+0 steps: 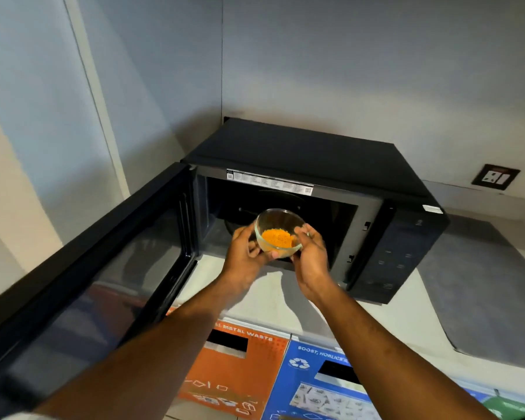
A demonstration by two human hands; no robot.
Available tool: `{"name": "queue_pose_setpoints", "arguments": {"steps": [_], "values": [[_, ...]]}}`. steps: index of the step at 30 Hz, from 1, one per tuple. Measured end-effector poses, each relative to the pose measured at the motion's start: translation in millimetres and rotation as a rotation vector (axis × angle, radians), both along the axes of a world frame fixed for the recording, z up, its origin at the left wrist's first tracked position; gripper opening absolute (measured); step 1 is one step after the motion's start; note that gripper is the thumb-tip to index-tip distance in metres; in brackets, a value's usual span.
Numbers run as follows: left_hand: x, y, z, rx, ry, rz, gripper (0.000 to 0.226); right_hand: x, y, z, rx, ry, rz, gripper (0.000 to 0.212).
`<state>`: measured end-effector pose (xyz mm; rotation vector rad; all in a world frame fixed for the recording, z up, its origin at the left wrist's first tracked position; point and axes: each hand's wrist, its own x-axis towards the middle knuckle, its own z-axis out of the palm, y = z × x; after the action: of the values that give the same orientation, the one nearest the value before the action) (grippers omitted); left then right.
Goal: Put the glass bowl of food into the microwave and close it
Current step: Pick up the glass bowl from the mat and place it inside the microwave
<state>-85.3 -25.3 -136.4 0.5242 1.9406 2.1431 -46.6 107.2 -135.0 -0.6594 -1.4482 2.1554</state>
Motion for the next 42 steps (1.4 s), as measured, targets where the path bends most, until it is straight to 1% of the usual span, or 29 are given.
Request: {"name": "queue_pose_setpoints", "arguments": {"steps": [2, 4, 5, 8, 11, 14, 18, 24, 26, 30, 36, 38, 42], "values": [[-20.7, 11.8, -2.8, 0.050, -0.032, 0.013, 0.078, -23.5, 7.1, -10.2, 0.076, 0.030, -0.006, 0.034], [-46.2, 24.9, -6.8, 0.064, -0.048, 0.034, 0.074, -45.9, 15.2, -19.3, 0.148, 0.040, 0.024, 0.030], [-69.6, 38.2, -17.8, 0.069, -0.048, 0.049, 0.071, -66.2, 25.4, -30.6, 0.176, 0.041, 0.037, 0.029], [-107.0, 55.3, -25.3, 0.019, -0.027, 0.075, 0.064, -95.7, 40.0, -37.5, 0.217, 0.044, 0.057, 0.032], [-115.2, 62.1, -29.0, -0.016, -0.034, 0.072, 0.062, -99.3, 42.2, -33.8, 0.276, 0.030, 0.095, 0.027], [-125.6, 66.6, -37.1, -0.085, -0.020, 0.063, 0.064, -107.9, 46.1, -39.0, 0.263, -0.010, 0.073, 0.026], [-139.9, 72.9, -42.7, -0.116, 0.015, 0.030, 0.061, -127.0, 51.9, -44.6, 0.268, -0.015, 0.015, 0.040], [-150.9, 78.5, -46.1, -0.099, -0.007, 0.000, 0.060, -140.9, 59.9, -47.9, 0.253, -0.005, 0.009, 0.035], [-151.6, 77.9, -47.9, -0.124, -0.009, 0.008, 0.061, -143.1, 60.4, -50.1, 0.236, -0.018, 0.006, 0.036], [-159.0, 78.7, -52.7, -0.204, 0.016, 0.008, 0.071, -147.2, 60.9, -51.3, 0.195, -0.025, -0.004, 0.035], [-156.2, 80.3, -52.3, -0.266, 0.010, -0.011, 0.074, -149.0, 62.3, -52.9, 0.199, -0.053, -0.026, 0.036], [-154.8, 78.8, -50.7, -0.308, 0.023, -0.007, 0.072, -150.4, 62.6, -54.9, 0.204, -0.064, -0.031, 0.037], [-145.8, 74.5, -42.2, -0.427, 0.018, -0.001, 0.055, -144.0, 62.1, -49.1, 0.207, -0.083, -0.037, 0.036]]}}
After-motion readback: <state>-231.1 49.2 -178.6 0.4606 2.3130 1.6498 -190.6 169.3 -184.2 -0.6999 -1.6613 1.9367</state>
